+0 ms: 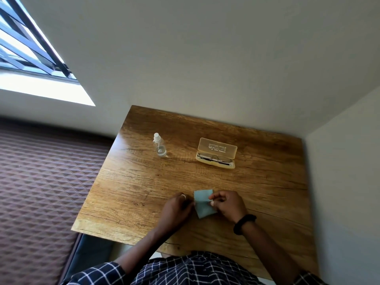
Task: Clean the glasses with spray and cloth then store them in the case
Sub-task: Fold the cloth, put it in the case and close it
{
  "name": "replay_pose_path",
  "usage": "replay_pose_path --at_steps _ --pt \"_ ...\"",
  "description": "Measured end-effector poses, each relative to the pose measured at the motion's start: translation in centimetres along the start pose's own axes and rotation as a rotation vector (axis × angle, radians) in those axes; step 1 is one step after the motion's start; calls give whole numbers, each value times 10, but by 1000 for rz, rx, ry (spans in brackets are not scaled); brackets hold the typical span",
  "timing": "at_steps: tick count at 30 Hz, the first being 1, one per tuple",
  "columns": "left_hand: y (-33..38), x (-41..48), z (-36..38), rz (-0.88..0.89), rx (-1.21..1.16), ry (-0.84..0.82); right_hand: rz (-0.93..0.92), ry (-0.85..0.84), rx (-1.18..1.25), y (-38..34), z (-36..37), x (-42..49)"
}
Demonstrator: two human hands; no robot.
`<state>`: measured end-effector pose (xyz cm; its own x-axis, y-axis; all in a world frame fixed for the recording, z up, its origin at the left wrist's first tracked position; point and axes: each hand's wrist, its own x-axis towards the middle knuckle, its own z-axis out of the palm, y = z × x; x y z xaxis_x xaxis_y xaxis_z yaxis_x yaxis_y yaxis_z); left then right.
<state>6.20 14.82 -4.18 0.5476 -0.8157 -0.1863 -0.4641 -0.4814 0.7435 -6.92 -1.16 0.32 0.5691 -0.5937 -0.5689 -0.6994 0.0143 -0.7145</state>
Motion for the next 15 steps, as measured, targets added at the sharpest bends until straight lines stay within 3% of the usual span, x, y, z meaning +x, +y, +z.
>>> replay_pose_path --at_steps 15 --pt "8 33 -12 -154 10 -101 -9 201 -143 -10 15 23"
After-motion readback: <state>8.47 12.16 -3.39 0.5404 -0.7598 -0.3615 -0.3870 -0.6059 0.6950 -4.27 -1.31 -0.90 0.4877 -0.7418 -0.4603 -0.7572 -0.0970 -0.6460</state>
